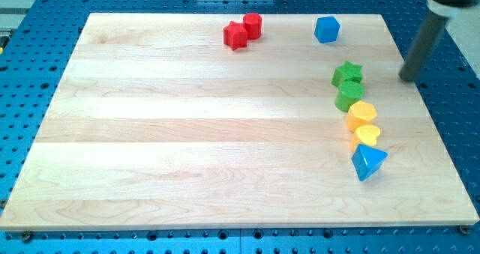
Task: Push the yellow hexagon closer to the red circle
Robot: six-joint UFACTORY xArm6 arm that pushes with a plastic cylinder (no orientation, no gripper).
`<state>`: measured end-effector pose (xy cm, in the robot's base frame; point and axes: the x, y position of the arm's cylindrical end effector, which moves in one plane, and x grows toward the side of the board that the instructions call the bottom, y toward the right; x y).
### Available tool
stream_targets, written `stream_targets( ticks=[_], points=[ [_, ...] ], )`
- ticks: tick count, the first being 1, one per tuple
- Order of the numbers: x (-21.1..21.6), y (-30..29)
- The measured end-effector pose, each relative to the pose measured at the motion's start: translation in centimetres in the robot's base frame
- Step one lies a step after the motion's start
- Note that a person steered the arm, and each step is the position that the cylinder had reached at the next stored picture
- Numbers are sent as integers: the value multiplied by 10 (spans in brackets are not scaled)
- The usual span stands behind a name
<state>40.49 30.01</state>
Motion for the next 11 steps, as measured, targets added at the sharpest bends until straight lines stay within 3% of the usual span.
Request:
stream_targets(
  ticks=[1,2,4,5,6,7,9,11],
  points=[
    [61,-49],
    [83,-87],
    [44,-197],
    [-21,-199],
    [-57,-213],
    [-69,-246],
    [-75,-207],
    [-94,-257]
  ],
)
